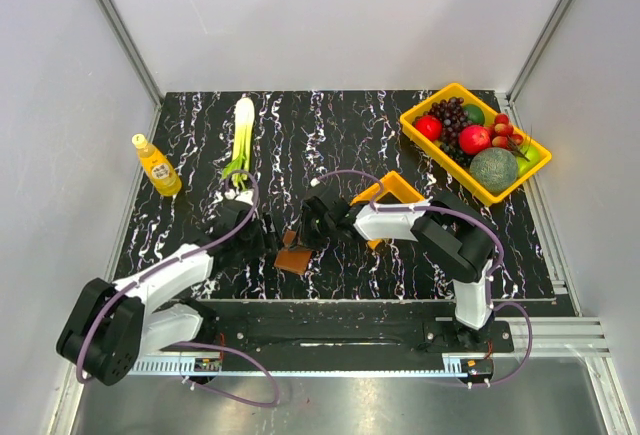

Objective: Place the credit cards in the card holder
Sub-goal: Close the card holder at the center of the board.

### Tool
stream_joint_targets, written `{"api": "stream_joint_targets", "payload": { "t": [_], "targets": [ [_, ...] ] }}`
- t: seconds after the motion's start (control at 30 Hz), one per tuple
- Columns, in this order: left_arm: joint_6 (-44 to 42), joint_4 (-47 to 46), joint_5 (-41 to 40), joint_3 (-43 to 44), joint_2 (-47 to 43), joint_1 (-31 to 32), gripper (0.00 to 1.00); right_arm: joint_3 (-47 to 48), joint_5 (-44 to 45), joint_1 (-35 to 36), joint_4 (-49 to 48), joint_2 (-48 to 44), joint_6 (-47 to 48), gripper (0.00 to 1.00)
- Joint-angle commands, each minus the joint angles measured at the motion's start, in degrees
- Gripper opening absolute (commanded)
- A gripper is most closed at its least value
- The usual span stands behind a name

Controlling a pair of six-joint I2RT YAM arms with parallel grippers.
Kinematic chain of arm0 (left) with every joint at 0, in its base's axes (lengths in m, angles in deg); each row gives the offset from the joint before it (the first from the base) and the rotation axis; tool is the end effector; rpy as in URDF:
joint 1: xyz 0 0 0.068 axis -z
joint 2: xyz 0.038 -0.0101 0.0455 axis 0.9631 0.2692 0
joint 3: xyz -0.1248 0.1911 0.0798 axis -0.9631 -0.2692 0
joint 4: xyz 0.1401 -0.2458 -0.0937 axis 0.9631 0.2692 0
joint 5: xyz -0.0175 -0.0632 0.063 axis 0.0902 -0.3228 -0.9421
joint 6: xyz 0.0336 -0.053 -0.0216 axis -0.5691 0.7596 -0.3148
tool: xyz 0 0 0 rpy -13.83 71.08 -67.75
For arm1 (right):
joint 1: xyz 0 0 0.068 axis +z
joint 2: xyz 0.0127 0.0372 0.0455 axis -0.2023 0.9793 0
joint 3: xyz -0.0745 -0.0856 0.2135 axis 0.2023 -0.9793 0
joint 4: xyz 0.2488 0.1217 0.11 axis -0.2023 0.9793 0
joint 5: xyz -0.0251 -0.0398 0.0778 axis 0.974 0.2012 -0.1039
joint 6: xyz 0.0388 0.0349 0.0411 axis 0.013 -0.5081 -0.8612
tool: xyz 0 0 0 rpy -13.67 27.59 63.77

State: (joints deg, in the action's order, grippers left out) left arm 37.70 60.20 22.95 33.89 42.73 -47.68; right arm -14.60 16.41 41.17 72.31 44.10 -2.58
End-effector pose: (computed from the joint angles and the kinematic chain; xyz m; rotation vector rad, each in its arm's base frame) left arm 0.2251 -0.1161 0.0889 -0.1675 2.5029 -0.5316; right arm 0.2453 0.3442 0.0661 -0.0419 2.7008 1.0537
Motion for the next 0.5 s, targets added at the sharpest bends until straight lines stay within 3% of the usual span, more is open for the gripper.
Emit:
{"api": "stream_joint_targets", "payload": {
  "t": [0.0, 0.47],
  "targets": [
    [-1.8, 3.4, -5.0, 4.2, 1.8, 2.6, 0.7, 1.1, 5.7, -0.4, 9.3, 2.6, 1.0, 0.0],
    [-0.4, 4.7, -11.6, 6.8, 6.0, 6.4, 0.7, -0.2, 5.5, -0.2, 13.9, 3.3, 2.1, 0.0]
  ]
}}
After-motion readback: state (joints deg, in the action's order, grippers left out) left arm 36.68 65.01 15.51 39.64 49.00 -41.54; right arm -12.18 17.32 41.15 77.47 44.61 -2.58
